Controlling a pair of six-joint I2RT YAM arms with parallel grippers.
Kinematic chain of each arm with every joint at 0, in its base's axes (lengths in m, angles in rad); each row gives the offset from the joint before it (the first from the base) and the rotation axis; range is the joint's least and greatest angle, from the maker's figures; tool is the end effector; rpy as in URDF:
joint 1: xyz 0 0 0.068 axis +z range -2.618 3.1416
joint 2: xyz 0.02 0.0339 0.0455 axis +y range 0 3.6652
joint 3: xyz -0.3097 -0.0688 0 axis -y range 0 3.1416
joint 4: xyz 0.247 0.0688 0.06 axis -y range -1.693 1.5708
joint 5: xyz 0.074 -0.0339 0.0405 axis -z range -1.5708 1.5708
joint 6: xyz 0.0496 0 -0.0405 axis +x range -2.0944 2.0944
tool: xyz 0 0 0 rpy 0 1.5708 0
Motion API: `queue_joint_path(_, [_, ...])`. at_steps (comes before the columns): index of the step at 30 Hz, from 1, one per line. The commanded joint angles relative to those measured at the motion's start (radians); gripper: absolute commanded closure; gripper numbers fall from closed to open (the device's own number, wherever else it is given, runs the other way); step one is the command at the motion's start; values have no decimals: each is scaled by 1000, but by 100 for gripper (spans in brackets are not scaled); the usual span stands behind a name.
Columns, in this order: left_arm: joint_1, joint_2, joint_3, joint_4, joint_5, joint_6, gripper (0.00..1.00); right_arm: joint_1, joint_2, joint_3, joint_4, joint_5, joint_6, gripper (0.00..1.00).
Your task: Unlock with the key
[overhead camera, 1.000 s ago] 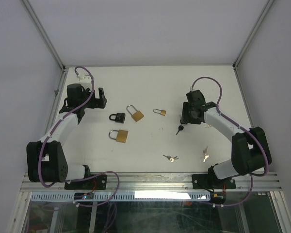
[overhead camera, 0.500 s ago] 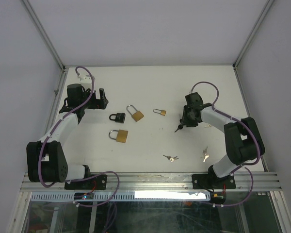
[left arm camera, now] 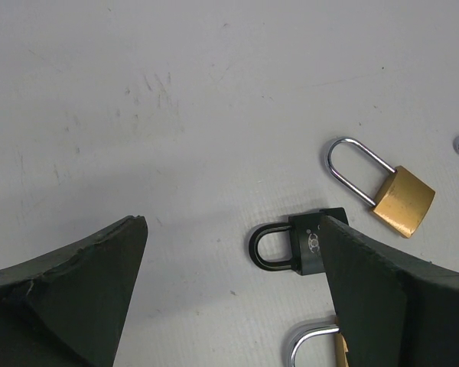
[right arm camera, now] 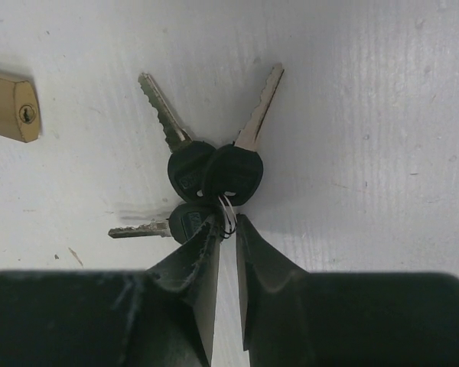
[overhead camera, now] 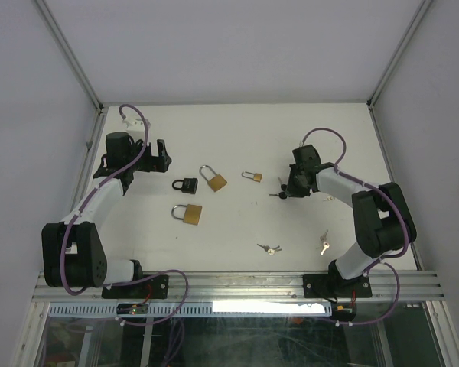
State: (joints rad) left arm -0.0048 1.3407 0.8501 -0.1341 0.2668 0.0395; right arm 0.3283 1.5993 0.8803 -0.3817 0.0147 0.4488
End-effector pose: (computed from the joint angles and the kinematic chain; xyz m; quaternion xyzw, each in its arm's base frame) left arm 0.2943 -0.0145 0.2803 0.0801 0.8807 -0.1105 0.4535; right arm 0.2939 0.0993 0.1954 0.0603 0.9706 0.0816 0.2182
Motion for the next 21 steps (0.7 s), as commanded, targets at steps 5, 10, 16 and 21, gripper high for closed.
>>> queue_joint_path(5, [5, -27, 34, 46, 37, 2, 1, -14, -27, -5, 64, 20, 19, 83])
queue_joint_path(10, [5, -29, 34, 48, 41, 2, 1, -23, -12, 5, 70, 3, 8, 82])
queue_joint_path(16, [5, -32, 30, 50, 44, 6, 1, -22, -9, 11, 89, -26, 1, 100])
queue_joint_path(21, [5, -38, 31, 47, 63, 16, 1, -22, -37, 13, 87, -56, -9, 100])
